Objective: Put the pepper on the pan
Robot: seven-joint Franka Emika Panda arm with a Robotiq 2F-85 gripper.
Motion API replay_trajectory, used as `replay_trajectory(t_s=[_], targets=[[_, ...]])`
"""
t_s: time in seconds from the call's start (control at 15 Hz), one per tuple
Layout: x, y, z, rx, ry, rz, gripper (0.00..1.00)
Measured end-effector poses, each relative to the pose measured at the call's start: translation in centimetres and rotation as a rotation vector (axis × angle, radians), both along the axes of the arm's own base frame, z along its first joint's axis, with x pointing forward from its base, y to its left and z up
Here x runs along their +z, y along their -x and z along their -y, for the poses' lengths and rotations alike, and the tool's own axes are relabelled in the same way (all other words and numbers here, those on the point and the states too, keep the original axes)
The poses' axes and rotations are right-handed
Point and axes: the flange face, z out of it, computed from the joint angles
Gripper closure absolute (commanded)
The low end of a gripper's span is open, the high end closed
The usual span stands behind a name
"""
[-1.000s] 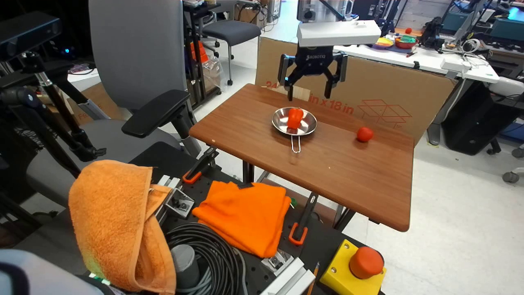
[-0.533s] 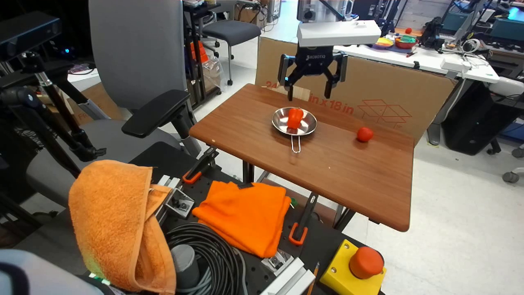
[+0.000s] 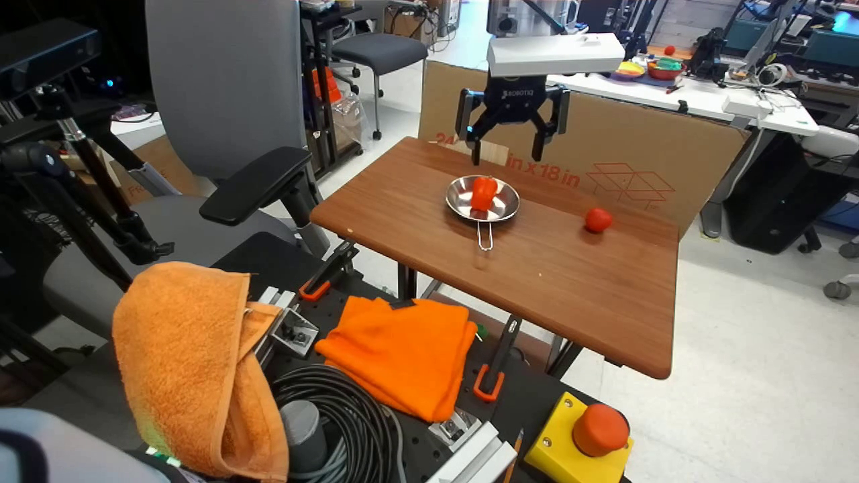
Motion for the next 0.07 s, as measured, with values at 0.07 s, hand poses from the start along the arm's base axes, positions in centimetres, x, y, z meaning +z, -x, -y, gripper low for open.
replay_trajectory(t_s=[0.07], targets=[[0.00, 0.00, 0.00, 0.000, 0.000, 0.000, 0.00]])
